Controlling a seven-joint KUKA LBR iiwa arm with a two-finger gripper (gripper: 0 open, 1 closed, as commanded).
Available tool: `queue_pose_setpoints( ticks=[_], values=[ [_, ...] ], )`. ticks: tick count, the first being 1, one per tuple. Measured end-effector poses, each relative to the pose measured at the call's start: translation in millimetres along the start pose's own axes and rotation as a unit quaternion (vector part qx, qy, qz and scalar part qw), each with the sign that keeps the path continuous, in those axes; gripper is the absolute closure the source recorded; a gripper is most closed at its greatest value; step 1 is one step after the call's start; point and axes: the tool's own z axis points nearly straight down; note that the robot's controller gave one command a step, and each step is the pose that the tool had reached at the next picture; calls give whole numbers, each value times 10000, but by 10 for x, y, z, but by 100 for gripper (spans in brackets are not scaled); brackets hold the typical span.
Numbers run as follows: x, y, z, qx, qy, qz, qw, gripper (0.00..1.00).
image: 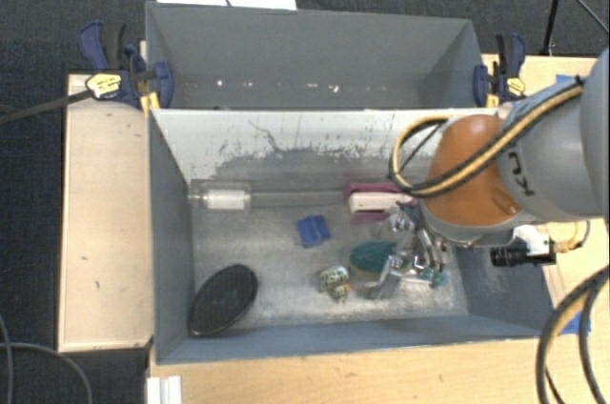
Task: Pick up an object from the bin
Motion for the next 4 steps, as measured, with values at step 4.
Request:
queue_pose_setpoints(
  ticks=[4],
  values=[
    [-37, 12, -1252, -11, -36, -81, 10000, 100]
  ],
)
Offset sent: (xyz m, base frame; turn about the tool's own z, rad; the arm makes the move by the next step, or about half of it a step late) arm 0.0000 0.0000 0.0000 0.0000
